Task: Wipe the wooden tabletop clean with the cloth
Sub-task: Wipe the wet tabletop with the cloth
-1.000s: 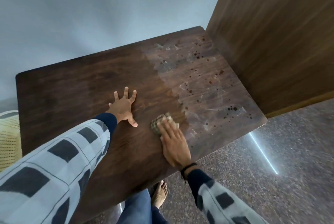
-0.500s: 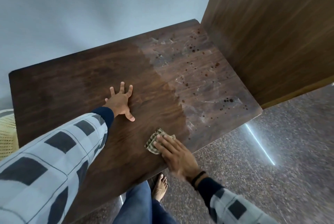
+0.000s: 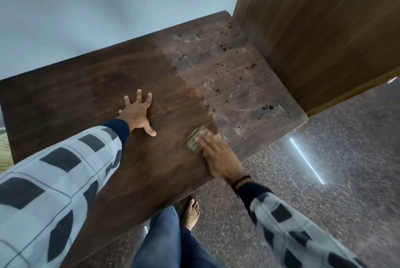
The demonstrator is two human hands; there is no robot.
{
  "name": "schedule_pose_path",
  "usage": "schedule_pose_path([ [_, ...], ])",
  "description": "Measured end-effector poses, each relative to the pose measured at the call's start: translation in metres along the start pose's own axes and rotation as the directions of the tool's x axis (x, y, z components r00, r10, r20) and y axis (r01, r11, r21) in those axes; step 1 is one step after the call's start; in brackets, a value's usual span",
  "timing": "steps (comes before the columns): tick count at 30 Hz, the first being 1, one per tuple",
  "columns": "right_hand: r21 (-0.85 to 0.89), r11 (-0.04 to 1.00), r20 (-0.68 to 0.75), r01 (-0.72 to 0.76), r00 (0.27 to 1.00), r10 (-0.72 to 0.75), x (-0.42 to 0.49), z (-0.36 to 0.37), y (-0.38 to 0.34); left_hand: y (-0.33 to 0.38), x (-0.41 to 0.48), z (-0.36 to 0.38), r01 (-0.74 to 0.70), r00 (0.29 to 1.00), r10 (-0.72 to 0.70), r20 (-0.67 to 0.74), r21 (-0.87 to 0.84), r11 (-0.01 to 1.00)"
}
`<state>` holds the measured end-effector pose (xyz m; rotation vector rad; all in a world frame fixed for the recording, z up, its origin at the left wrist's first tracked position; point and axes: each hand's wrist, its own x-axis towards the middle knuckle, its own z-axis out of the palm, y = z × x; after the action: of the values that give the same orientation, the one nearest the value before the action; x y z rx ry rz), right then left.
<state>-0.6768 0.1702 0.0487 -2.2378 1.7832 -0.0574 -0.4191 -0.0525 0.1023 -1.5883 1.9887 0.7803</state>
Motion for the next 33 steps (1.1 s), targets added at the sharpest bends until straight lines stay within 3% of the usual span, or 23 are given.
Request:
schedule_pose_path([
  [2, 0.125, 0.965, -0.08, -0.23, 0.967, 0.241, 0.009, -0.005, -0.001, 0.0, -0.001, 0.0, -0.002, 1.0, 0.002, 0.0, 0.006, 1.0],
  [3, 0.149, 0.95, -0.112, -0.276, 0.95, 0.293, 0.007, 0.0, -0.011, 0.0, -0.002, 0.0, -0.001, 1.0, 0.001, 0.003, 0.012, 1.0],
  [5, 0.142, 0.966, -0.127, -0.217, 0.964, 0.235, -0.015, 0.022, -0.037, 0.0, -0.002, 0.0, -0.003, 1.0, 0.003, 0.003, 0.015, 1.0],
  [9, -0.004, 0.991, -0.019, 0.13, 0.991, -0.13, -0.044, 0.026, -0.016, 0.0, -0.001, -0.001, -0.005, 1.0, 0.005, 0.004, 0.012, 1.0],
  [11, -0.032, 0.998, -0.013, 0.059, 0.998, -0.06, -0.03, 0.009, 0.008, 0.001, 0.0, 0.0, -0.002, 1.0, 0.002, 0.002, 0.019, 1.0],
  [13, 0.088, 0.979, -0.079, -0.182, 0.979, 0.189, -0.019, -0.002, 0.012, 0.001, 0.0, 0.001, 0.005, 1.0, -0.006, 0.006, 0.016, 1.0],
  [15, 0.151, 0.947, -0.099, -0.285, 0.949, 0.301, -0.023, 0.005, -0.014, 0.0, 0.001, 0.001, 0.009, 1.0, -0.009, 0.007, 0.016, 1.0],
  [18, 0.113, 0.988, -0.078, -0.108, 0.99, 0.117, -0.057, 0.03, -0.059, -0.001, 0.002, -0.001, 0.009, 1.0, -0.009, 0.012, 0.022, 1.0],
  [20, 0.127, 0.99, -0.075, -0.067, 0.994, 0.077, -0.068, 0.034, -0.07, -0.001, 0.001, -0.001, 0.006, 1.0, -0.006, 0.014, 0.023, 1.0],
  [25, 0.173, 0.95, -0.107, -0.26, 0.954, 0.281, -0.041, 0.022, -0.086, 0.002, -0.001, -0.002, 0.011, 1.0, -0.012, 0.02, 0.029, 1.0],
  [27, 0.133, 0.951, -0.13, -0.28, 0.946, 0.297, -0.033, 0.025, -0.101, 0.002, -0.003, -0.003, 0.018, 1.0, -0.019, 0.025, 0.029, 0.999],
  [31, 0.038, 0.999, -0.076, 0.026, 0.997, -0.023, -0.044, 0.051, -0.129, 0.004, -0.004, -0.002, 0.019, 0.999, -0.02, 0.032, 0.034, 0.999],
  [33, 0.005, 0.976, -0.035, 0.217, 0.976, -0.217, -0.048, 0.056, -0.117, 0.003, -0.005, -0.002, 0.014, 1.0, -0.014, 0.027, 0.022, 1.0],
])
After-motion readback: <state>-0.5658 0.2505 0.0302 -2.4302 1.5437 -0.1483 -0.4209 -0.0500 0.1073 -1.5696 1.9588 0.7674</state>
